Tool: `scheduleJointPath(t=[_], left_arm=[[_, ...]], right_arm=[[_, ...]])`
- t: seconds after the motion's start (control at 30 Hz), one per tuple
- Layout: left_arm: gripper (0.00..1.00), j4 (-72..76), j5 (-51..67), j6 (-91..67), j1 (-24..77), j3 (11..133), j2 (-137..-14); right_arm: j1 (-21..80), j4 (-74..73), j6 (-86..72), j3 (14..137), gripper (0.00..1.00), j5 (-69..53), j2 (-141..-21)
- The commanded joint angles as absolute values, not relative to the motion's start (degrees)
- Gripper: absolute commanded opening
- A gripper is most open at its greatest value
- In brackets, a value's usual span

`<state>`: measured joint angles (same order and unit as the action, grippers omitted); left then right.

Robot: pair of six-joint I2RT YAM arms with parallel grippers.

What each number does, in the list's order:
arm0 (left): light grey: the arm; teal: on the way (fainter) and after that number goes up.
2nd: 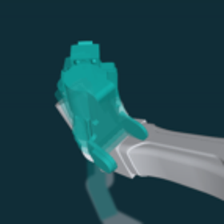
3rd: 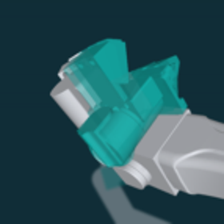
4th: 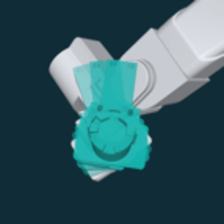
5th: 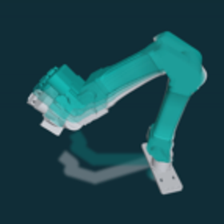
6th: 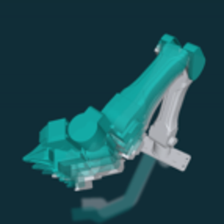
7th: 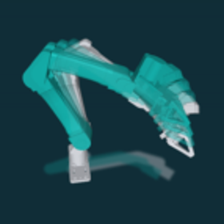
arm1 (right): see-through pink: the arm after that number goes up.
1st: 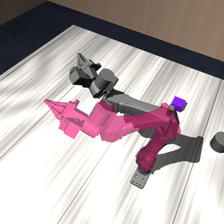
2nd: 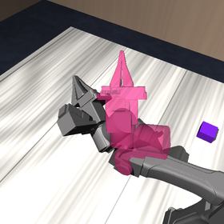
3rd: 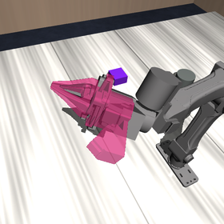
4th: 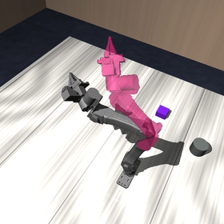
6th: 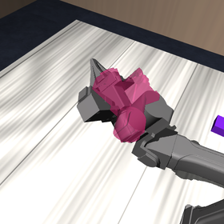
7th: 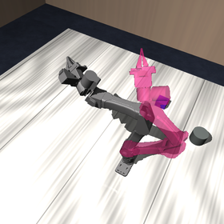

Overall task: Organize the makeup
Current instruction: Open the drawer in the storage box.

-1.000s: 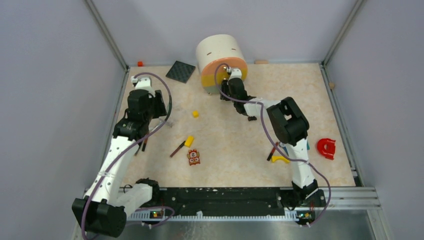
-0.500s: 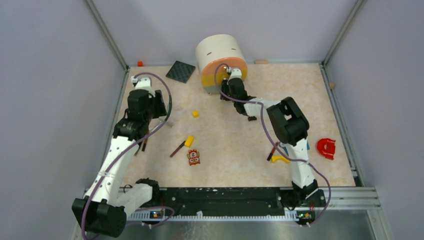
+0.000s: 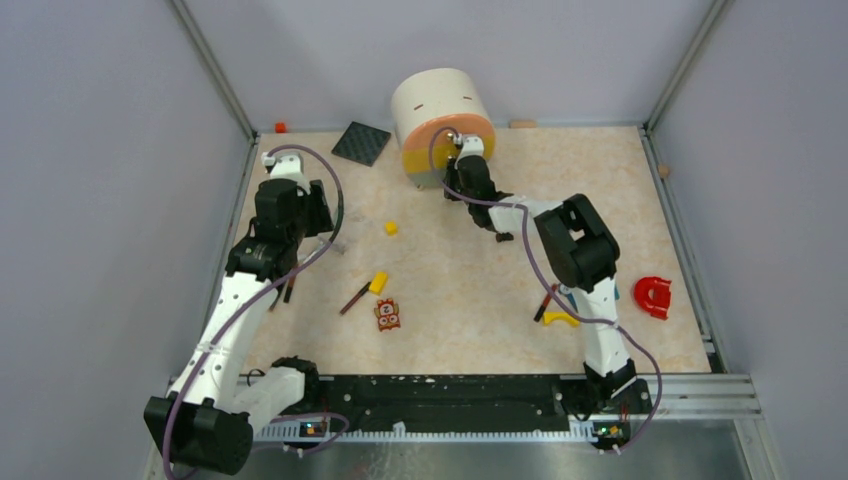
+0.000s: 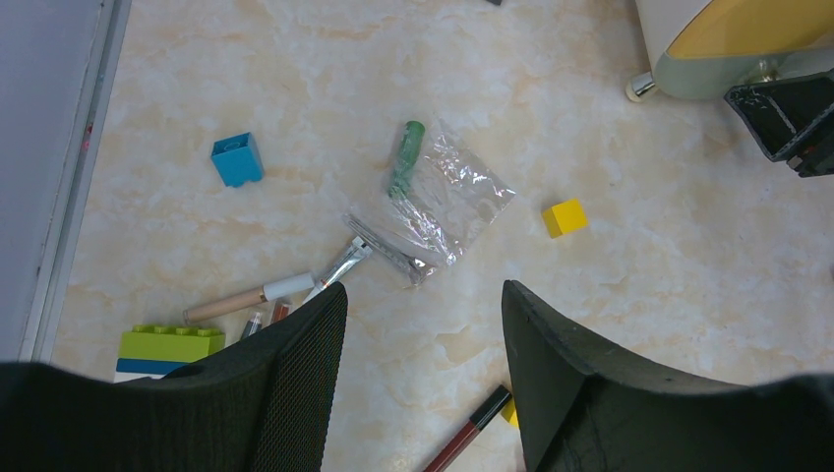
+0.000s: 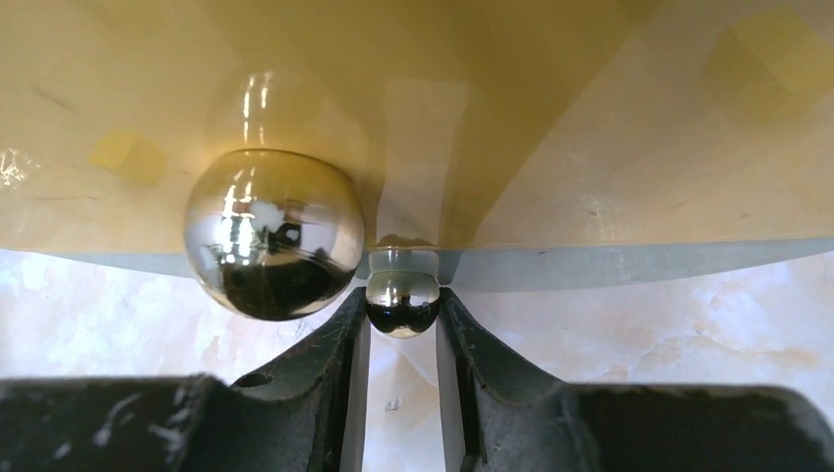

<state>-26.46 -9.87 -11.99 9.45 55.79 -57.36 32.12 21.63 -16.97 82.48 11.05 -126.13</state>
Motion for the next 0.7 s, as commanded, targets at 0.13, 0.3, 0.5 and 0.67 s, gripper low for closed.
scheduleJointPath(t=[0.13, 0.3, 0.5, 0.67], left_arm=[[0.65, -23.55, -9.3, -11.43, 9.05, 55.64, -56.16], [0.65, -23.48, -9.07, -11.4, 9.05, 55.62, -56.33], [0.65, -23.47, -9.14, -11.38, 9.05, 55.59, -56.43], [0.65, -23.43, -8.82, -11.41, 9.05, 55.63, -56.5]], right_arm=[[31.88, 26.72, -16.04, 79.76, 0.1, 10.3, -120.38], [32.55, 28.19, -16.61, 74.24, 0.08, 10.06, -117.92], [33.12, 28.71, -17.03, 67.88, 0.07, 10.04, -113.63], [34.27, 27.34, -16.17, 63.77, 0.07, 11.13, -110.2]])
